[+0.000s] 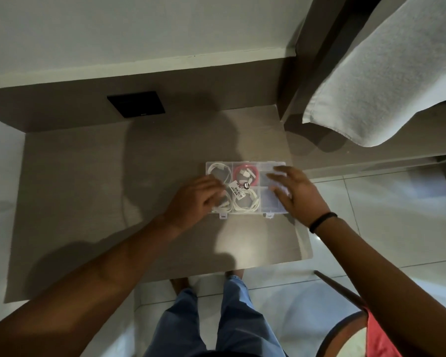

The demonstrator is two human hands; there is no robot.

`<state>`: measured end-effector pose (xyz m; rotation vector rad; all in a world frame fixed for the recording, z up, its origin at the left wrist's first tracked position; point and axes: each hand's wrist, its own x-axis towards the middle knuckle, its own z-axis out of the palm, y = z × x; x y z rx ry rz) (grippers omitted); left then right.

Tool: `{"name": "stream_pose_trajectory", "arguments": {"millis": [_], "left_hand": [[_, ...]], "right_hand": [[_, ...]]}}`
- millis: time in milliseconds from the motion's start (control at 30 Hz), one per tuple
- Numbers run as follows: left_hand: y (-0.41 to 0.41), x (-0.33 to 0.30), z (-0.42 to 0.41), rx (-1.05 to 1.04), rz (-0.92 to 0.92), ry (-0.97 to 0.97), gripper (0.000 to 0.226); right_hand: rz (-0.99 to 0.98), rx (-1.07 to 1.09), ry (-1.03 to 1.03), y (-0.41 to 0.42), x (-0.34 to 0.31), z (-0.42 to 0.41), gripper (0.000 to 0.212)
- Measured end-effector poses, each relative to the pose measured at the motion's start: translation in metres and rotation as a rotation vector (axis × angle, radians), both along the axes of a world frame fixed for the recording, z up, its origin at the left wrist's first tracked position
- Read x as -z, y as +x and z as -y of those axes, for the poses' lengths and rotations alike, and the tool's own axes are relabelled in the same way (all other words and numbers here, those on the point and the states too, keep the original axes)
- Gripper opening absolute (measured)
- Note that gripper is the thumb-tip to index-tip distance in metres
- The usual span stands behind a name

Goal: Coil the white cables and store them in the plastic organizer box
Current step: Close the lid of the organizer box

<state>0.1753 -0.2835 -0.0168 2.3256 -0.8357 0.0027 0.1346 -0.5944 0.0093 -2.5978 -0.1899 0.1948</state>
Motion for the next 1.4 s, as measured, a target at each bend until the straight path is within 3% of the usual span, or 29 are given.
{"name": "stream_pose_trajectory", "arguments": {"millis": [67,167,333,433,533,600,733,833,1000,1400], "left_hand": [[-0.018,0.007,-0.003,0.148,0.036,0.1,0.038],[-0.027,0.014,-0.004,0.183,0.077,0.196,0.05],[-0.029,0.019,-0.002,0.209,0.262,0.285,0.045],[-0.031,0.022,-0.002,0.217,0.413,0.35,0.041],[-0.028,0.019,-0.001,0.201,0.449,0.374,0.041],[-0.028,0.015,0.001,0.169,0.37,0.35,0.049],[-0.058,0.014,0.004,-0.012,0.032,0.359,0.085],[-0.086,0.018,0.008,-0.129,-0.108,0.416,0.091],[-0.089,0.021,0.014,-0.169,-0.175,0.454,0.099],[0.005,0.014,0.045,-0.216,-0.213,0.479,0.108]], "right_hand": [[-0.083,-0.138,-0.104,-0.019,0.003,-0.005,0.055],[-0.113,-0.218,-0.202,-0.029,0.009,-0.006,0.077],[0.035,-0.287,-0.354,-0.027,0.014,-0.007,0.079],[0.039,-0.336,-0.454,-0.028,0.022,-0.009,0.077],[0.038,-0.342,-0.469,-0.025,0.025,-0.009,0.077],[0.025,-0.32,-0.449,-0.022,0.022,-0.01,0.079],[-0.05,-0.143,-0.422,-0.042,0.016,-0.028,0.085],[-0.106,0.022,-0.373,-0.08,0.023,-0.055,0.089],[-0.177,0.121,-0.342,-0.093,0.033,-0.06,0.109],[-0.151,0.002,-0.33,0.025,0.027,-0.026,0.113]]}}
